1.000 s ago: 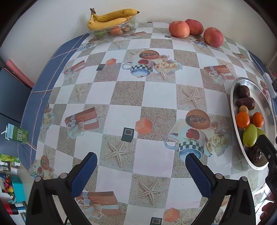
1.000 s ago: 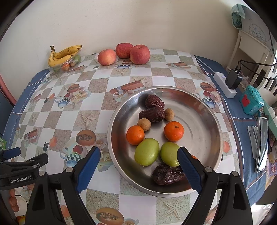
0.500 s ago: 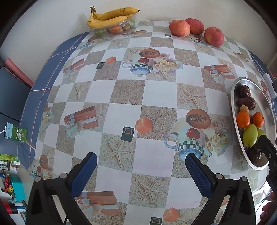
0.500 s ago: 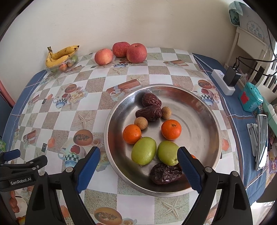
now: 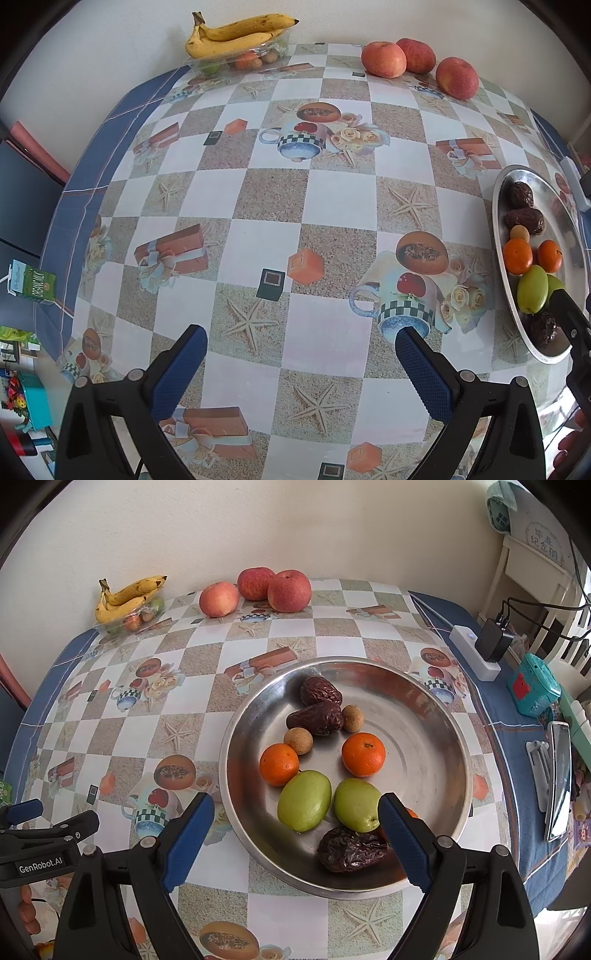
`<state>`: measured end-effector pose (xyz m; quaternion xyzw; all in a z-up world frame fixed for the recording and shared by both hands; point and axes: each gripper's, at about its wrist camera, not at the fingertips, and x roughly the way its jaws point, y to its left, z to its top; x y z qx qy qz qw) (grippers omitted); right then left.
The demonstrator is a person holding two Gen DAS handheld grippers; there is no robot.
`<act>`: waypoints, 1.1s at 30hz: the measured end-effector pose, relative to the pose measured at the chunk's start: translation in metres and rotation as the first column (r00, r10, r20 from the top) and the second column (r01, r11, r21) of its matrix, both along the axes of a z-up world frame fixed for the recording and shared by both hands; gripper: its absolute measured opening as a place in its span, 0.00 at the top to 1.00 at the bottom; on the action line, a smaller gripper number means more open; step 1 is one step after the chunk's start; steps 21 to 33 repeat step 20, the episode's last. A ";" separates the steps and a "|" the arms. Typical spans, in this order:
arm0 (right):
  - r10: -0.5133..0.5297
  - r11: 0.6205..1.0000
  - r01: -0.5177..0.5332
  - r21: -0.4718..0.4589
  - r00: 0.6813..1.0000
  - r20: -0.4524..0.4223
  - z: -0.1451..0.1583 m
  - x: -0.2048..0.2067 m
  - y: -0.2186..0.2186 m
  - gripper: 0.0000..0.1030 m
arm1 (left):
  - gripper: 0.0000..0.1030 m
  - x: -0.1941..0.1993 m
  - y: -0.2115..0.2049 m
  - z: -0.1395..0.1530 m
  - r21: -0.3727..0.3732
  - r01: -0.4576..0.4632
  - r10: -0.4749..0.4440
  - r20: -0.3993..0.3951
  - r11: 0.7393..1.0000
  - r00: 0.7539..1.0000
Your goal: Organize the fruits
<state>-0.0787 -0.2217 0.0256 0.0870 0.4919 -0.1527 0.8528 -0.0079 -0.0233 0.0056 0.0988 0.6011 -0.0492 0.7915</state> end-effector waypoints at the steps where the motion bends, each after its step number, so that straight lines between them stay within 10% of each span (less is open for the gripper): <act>1: -0.001 1.000 0.001 0.000 1.000 -0.001 -0.001 0.000 -0.001 0.12 | 0.00 0.000 0.000 0.000 -0.001 0.000 0.000 0.000 1.000 1.000; 33: -0.003 1.000 0.003 0.002 1.000 -0.003 -0.003 -0.002 -0.002 0.12 | 0.00 0.002 0.006 0.003 -0.017 -0.036 0.036 0.009 0.999 0.999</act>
